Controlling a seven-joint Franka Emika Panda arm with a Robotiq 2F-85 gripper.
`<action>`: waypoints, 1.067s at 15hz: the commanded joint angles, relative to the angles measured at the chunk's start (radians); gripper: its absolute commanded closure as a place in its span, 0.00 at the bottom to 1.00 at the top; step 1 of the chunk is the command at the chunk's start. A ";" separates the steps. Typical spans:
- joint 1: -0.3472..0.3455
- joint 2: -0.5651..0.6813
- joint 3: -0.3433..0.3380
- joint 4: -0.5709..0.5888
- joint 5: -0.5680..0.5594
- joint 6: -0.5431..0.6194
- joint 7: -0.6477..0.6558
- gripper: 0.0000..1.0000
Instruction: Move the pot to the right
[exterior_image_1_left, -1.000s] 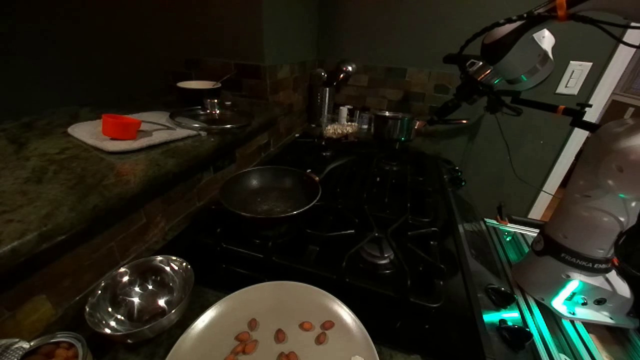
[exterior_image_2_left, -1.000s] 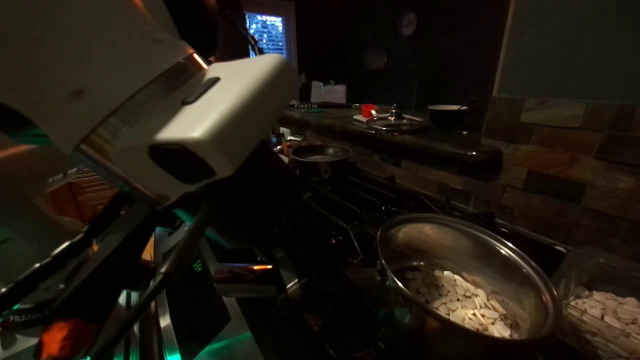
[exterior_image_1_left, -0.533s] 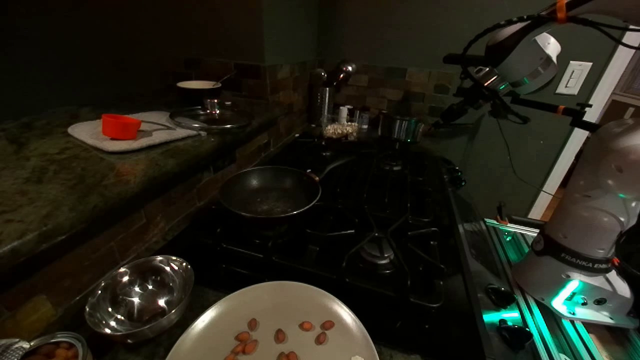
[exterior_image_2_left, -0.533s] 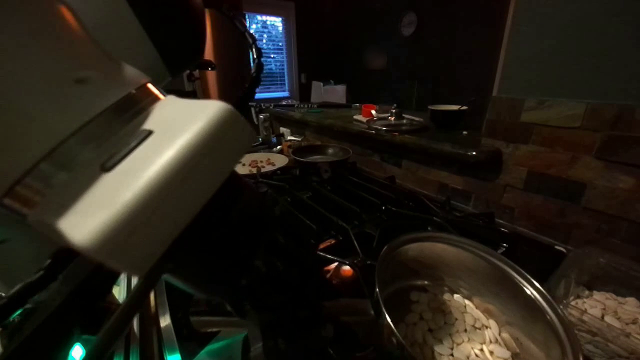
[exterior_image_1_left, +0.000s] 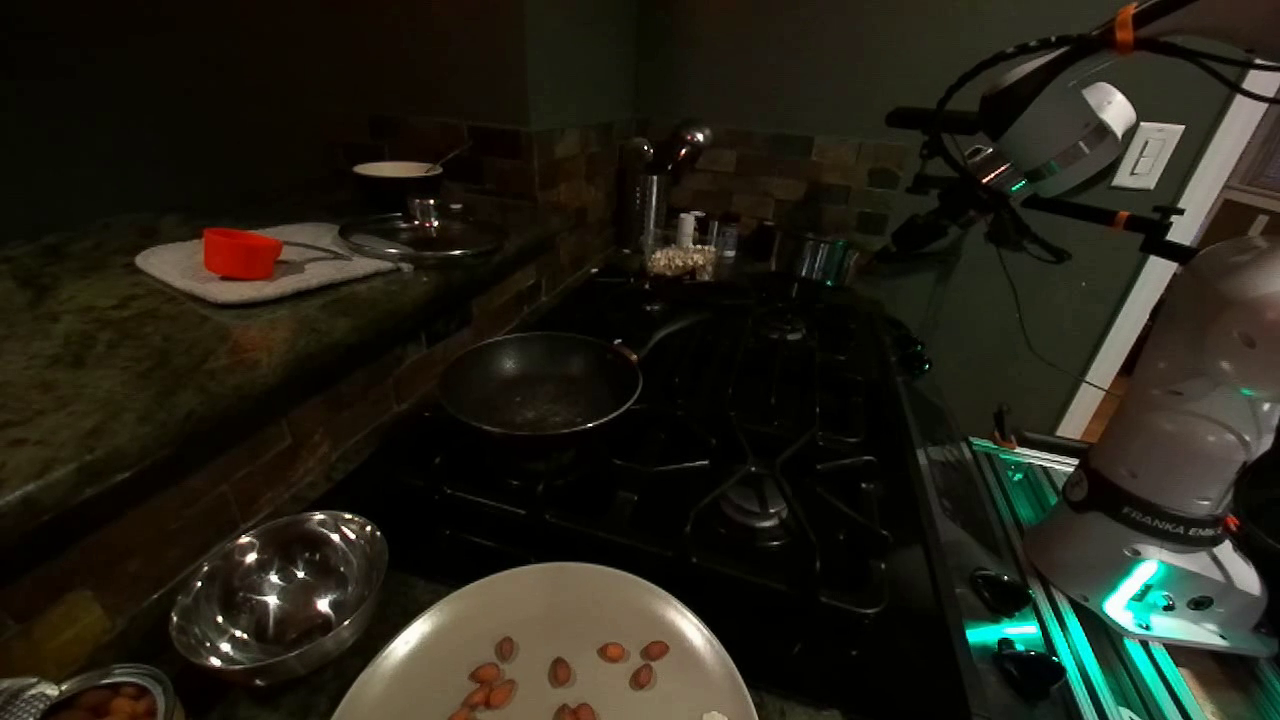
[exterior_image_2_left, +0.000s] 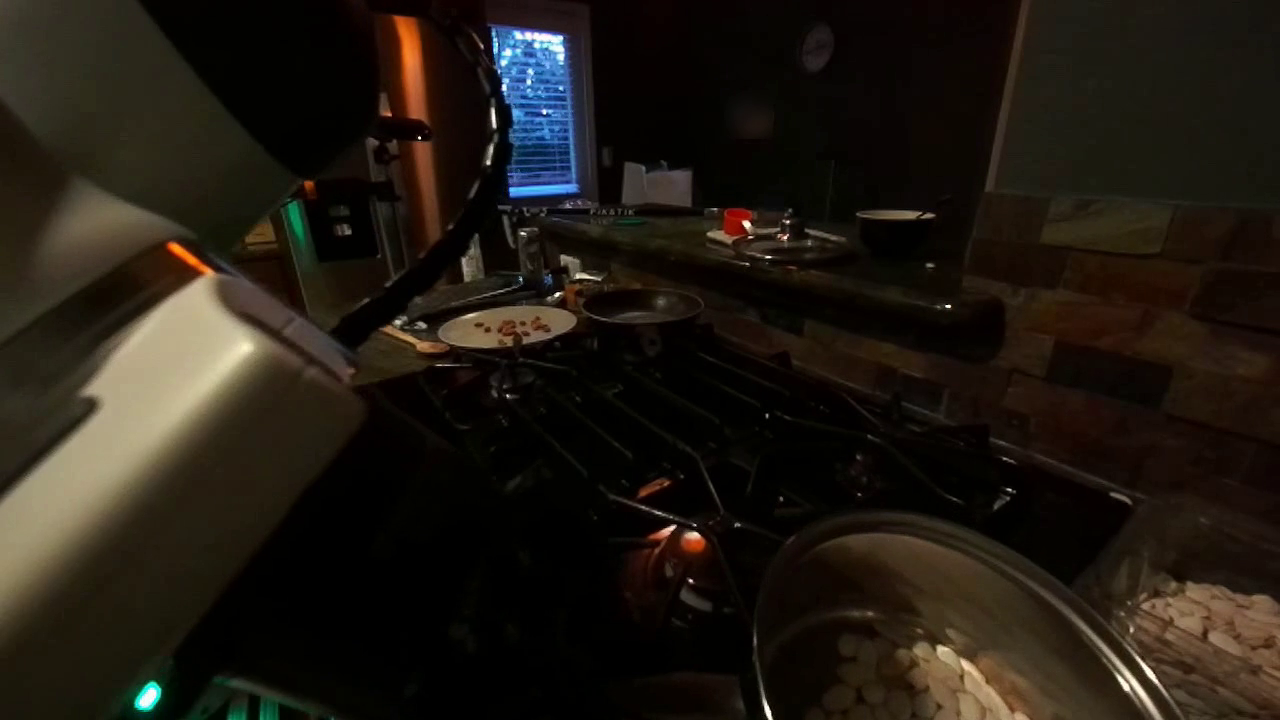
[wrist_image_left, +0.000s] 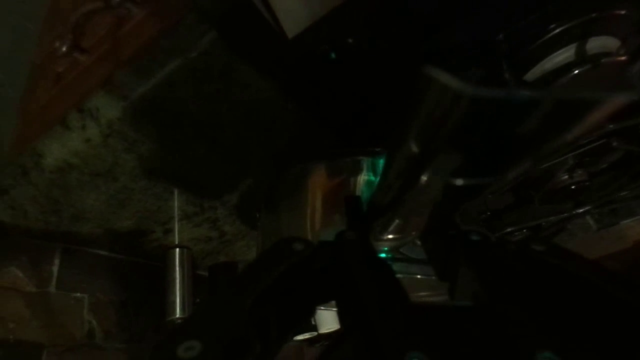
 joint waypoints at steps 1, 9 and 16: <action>0.074 0.021 -0.057 0.000 0.068 0.080 -0.067 0.92; 0.232 0.036 -0.167 -0.002 0.132 0.252 -0.125 0.92; 0.416 0.018 -0.315 -0.004 0.132 0.436 -0.124 0.92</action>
